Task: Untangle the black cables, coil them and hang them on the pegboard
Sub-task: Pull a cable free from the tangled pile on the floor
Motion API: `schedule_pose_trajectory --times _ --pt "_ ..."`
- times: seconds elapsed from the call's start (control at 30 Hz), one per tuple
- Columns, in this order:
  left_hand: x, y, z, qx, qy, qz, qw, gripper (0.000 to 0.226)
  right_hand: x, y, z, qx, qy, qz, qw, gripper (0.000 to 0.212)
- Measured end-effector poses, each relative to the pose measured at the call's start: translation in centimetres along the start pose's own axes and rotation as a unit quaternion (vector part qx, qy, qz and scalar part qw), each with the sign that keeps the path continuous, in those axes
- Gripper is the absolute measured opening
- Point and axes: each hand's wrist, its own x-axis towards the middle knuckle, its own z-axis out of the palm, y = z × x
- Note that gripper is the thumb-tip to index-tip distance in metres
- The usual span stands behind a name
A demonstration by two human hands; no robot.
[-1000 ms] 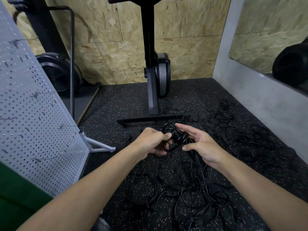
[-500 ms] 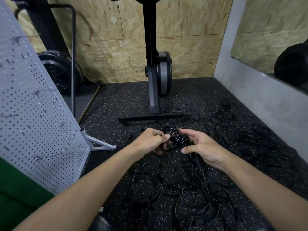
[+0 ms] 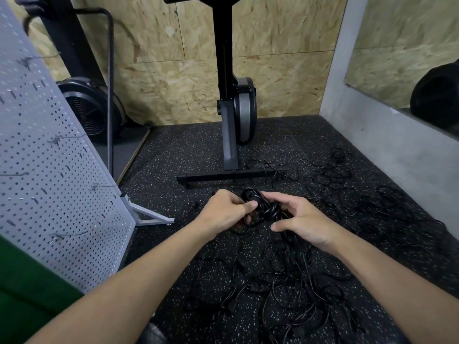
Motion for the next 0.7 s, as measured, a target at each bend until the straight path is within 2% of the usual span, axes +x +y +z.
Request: schedule_pose_trajectory --times 0.1,0.17,0.23,0.4,0.57,0.7 --pt "0.0 -0.5 0.7 -0.075 0.011 -0.011 0.997 0.037 -0.1 -0.1 0.4 -0.044 0.004 -0.024 0.999 0.078" --pt "-0.1 -0.4 1.0 -0.171 0.022 -0.017 0.985 0.034 -0.2 -0.1 0.7 -0.048 0.018 -0.025 0.998 0.075" --pt "-0.3 -0.1 1.2 -0.217 0.037 -0.007 0.975 0.031 -0.1 0.0 1.0 -0.040 0.032 -0.013 0.999 0.074" --pt "-0.3 0.2 1.2 -0.164 0.026 0.018 0.986 0.012 0.2 0.7 0.8 -0.071 0.037 -0.010 0.997 0.075" --pt "-0.3 -0.4 0.9 0.016 0.045 0.059 0.997 0.014 -0.1 0.7 0.6 -0.101 0.002 -0.035 0.994 0.078" --pt "-0.1 -0.7 1.0 -0.036 0.091 0.032 0.995 0.015 -0.3 0.7 0.7 -0.139 -0.020 -0.058 0.988 0.087"
